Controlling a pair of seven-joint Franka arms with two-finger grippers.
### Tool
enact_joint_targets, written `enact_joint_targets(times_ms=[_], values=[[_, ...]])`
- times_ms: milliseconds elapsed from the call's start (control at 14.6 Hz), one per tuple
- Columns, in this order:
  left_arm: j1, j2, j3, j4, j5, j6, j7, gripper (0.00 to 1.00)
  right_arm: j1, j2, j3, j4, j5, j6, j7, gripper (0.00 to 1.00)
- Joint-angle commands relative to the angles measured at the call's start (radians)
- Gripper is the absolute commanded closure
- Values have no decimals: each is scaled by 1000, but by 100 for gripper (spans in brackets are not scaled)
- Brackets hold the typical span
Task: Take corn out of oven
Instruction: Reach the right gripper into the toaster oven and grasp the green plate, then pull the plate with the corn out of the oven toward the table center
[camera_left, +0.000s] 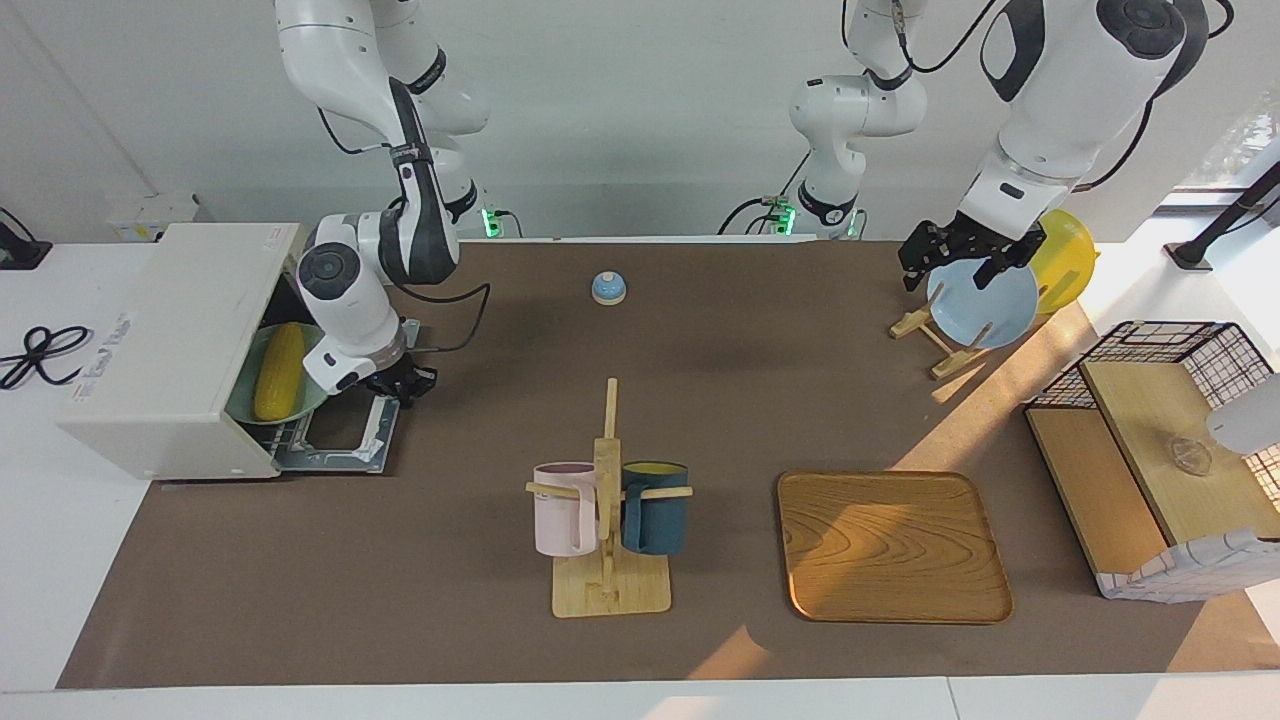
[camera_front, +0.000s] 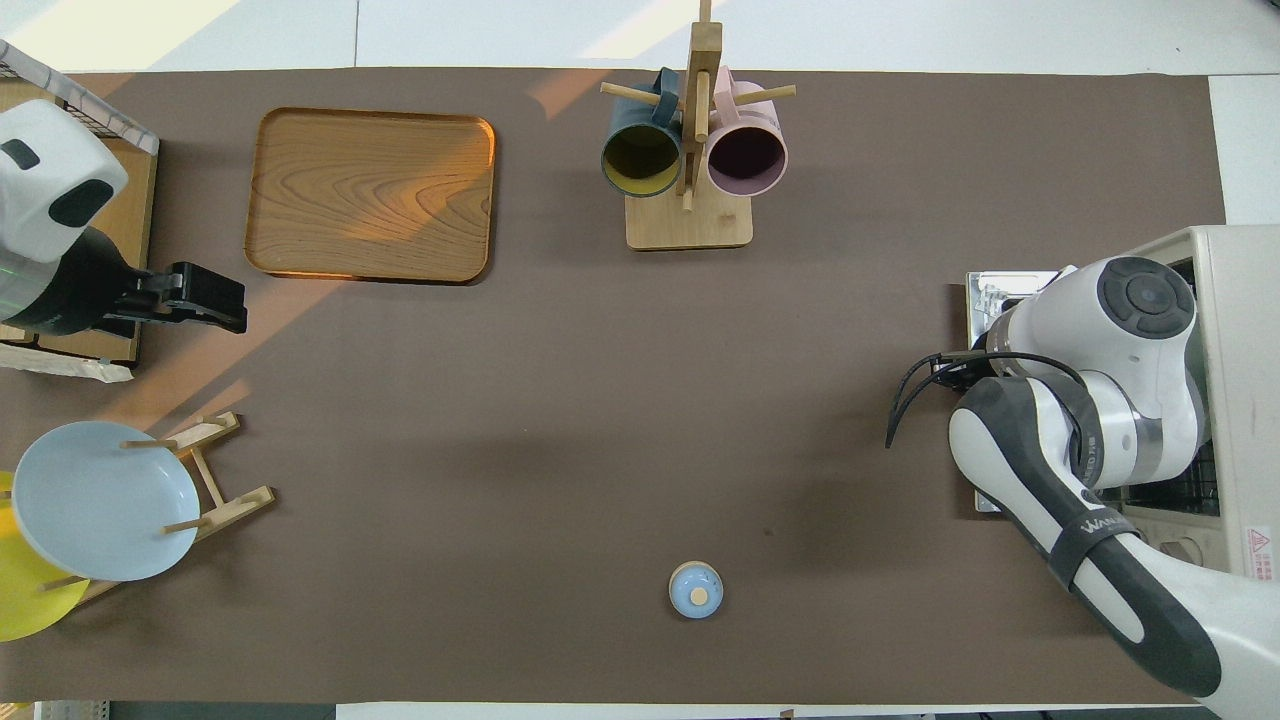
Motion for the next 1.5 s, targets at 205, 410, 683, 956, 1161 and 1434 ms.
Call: enact_joint_targets(times_ms=[205,410,683,956,1161,1434], values=[[14,-23,-10,-24,16,1,3,0,11,-28,-15,154,40,-222,8,24],[14,-24,-10,-24,16,-1,5,0,-30,-80,-19,165,28,-320,-41,19],[12,-24,-10,-24,16,-1,3,0,-122,-97,-21,148,27,-342,-169,20],[11,-24,-10,-24,16,-1,3,0,-142,-131,-21,38,27,-212,-219,54],[11,-24,-10,-24,16,1,3,0,-126,-137,-21,25,24,-198,-226,100],[12,-23,-10,-24,16,2,5,0,46,-117,-12,103,-25,-257,-172,100]])
